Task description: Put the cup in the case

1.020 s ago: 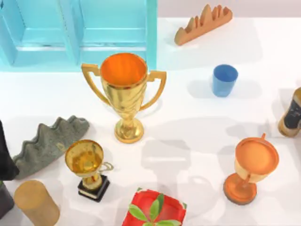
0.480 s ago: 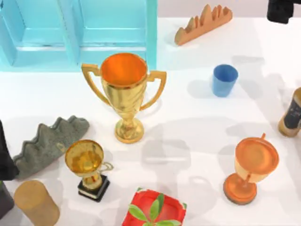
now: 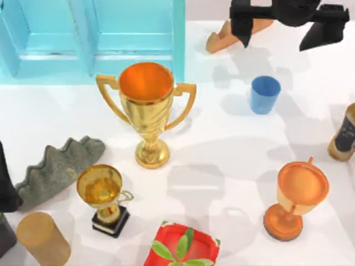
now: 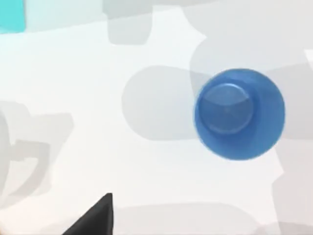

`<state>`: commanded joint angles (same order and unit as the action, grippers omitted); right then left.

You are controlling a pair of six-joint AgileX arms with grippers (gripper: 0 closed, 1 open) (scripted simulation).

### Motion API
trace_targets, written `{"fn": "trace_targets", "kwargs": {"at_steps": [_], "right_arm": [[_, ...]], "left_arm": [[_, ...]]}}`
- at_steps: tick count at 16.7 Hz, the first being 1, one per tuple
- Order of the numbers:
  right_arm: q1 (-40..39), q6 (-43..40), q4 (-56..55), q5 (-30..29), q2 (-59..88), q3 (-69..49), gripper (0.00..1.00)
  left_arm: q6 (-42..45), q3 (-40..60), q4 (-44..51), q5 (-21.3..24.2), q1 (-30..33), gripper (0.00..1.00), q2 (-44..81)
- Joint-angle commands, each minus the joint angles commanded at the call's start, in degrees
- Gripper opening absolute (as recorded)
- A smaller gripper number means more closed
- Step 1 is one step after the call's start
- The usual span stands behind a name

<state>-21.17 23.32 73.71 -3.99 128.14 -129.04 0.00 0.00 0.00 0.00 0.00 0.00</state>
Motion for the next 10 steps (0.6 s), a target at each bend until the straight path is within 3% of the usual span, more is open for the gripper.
{"fn": "trace_targets", "kwargs": {"at_steps": [4,10], "right_arm": [[-1.30,0.23,4.48,-0.80,9.96,-8.55,1.00],[-1.15,0.26,4.98,-0.86,11.34,-9.50,1.00]], "left_arm": [[0.00,0.00,0.00,0.00,0.00,1.00,0.00],[0.00,0.00,0.00,0.00,0.00,1.00,0.00]]}}
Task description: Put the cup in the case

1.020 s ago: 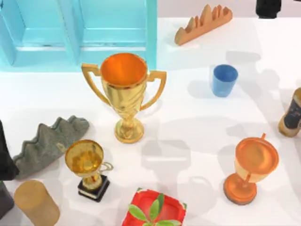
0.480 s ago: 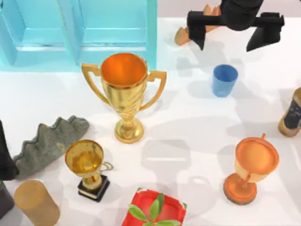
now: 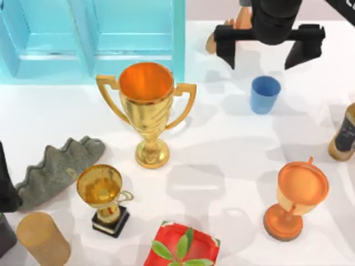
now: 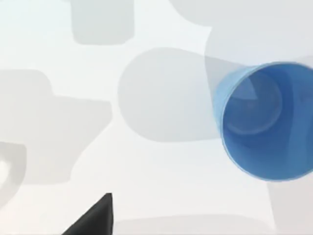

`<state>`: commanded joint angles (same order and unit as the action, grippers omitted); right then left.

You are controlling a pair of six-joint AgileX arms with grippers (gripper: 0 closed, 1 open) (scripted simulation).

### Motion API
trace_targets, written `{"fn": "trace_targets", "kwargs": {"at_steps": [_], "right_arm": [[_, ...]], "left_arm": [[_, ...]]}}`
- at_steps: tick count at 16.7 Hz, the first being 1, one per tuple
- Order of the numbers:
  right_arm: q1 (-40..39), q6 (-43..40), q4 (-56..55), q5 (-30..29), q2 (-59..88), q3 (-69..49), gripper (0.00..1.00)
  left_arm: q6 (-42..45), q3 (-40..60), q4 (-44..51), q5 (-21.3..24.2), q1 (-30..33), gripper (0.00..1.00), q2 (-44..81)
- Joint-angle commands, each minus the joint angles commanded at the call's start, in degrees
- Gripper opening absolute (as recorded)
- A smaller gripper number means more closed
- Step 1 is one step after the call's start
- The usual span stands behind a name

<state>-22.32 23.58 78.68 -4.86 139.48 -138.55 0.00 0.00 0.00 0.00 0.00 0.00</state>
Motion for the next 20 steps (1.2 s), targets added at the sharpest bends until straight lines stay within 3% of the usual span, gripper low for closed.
{"fn": "trace_targets", "kwargs": {"at_steps": [10,15,20], "right_arm": [[0.45,-0.73,-17.08,0.01,4.06,12.69,1.00],[0.51,-0.77,-18.57,0.02,4.46,13.94,1.00],[0.51,-0.77,-18.57,0.02,4.46,13.94,0.62]], "left_arm": [[0.00,0.00,0.00,0.00,0.00,1.00,0.00],[0.00,0.00,0.00,0.00,0.00,1.00,0.00],[0.00,0.00,0.00,0.00,0.00,1.00,0.00]]}}
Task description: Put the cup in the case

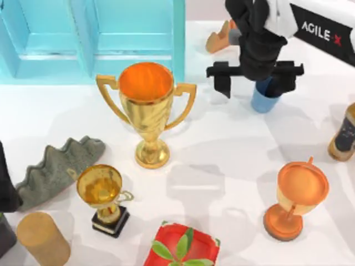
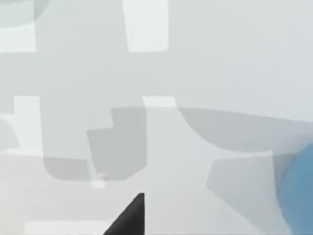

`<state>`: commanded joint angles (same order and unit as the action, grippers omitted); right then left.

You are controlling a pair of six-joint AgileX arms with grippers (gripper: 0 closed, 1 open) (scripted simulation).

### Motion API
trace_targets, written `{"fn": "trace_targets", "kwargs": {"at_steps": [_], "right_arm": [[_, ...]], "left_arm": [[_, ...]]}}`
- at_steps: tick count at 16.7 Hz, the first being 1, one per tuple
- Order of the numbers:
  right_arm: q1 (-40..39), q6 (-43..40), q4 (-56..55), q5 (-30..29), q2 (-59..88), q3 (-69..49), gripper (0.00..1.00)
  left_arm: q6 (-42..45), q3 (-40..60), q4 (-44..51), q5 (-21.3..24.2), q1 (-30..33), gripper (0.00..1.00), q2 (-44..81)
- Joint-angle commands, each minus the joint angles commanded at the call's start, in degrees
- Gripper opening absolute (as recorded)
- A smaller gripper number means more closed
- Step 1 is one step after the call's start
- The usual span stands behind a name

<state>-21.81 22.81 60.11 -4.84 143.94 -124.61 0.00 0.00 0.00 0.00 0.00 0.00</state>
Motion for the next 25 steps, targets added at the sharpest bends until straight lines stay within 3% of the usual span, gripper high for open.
{"fn": "trace_targets", "kwargs": {"at_steps": [8,19,25], "right_arm": [[0.00,0.00,0.00,0.00,0.00,0.00,0.02],[0.60,-0.57,-0.15,-0.17,-0.91,0.48,0.00],[16.31,-10.95,0.46,-0.73,-16.51,9.97,0.00]], "left_arm": [[0.00,0.00,0.00,0.00,0.00,1.00,0.00],[0.00,0.00,0.00,0.00,0.00,1.00,0.00],[0.00,0.00,0.00,0.00,0.00,1.00,0.00]]}}
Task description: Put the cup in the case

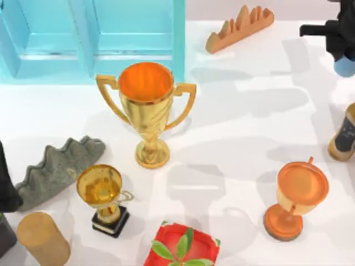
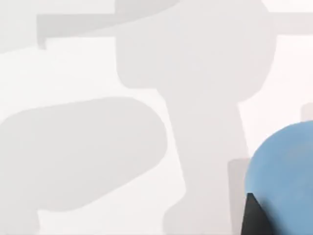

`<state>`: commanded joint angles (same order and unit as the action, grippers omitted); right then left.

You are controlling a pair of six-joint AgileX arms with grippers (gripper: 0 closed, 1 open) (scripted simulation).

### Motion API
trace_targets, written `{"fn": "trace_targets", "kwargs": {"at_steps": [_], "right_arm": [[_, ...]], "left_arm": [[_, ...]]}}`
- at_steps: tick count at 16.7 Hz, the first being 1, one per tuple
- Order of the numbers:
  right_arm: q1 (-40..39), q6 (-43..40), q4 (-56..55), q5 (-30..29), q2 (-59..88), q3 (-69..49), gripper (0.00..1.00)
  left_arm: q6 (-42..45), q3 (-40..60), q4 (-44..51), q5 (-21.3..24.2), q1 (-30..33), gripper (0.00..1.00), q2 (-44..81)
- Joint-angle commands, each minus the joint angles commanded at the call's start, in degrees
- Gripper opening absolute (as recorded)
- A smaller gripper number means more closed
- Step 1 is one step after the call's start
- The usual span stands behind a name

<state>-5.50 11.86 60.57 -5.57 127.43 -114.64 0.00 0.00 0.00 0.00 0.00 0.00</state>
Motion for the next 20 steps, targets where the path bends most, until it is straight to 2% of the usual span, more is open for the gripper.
{"fn": "trace_targets", "kwargs": {"at_steps": [5,9,11,17,20], "right_arm": [[17.74,-18.67,5.86,3.21,-17.58,15.26,0.00],[25.97,-30.36,11.44,7.14,-27.46,25.18,0.00],[27.62,-32.87,13.01,8.44,-29.74,27.60,0.00],[27.63,-33.12,12.94,8.51,-29.77,27.97,0.00],[27.87,-33.38,9.17,8.54,-29.20,31.20,0.00]], "left_arm": [[0.00,0.00,0.00,0.00,0.00,1.00,0.00],[0.00,0.00,0.00,0.00,0.00,1.00,0.00],[0.00,0.00,0.00,0.00,0.00,1.00,0.00],[0.00,0.00,0.00,0.00,0.00,1.00,0.00],[0.00,0.00,0.00,0.00,0.00,1.00,0.00]]}}
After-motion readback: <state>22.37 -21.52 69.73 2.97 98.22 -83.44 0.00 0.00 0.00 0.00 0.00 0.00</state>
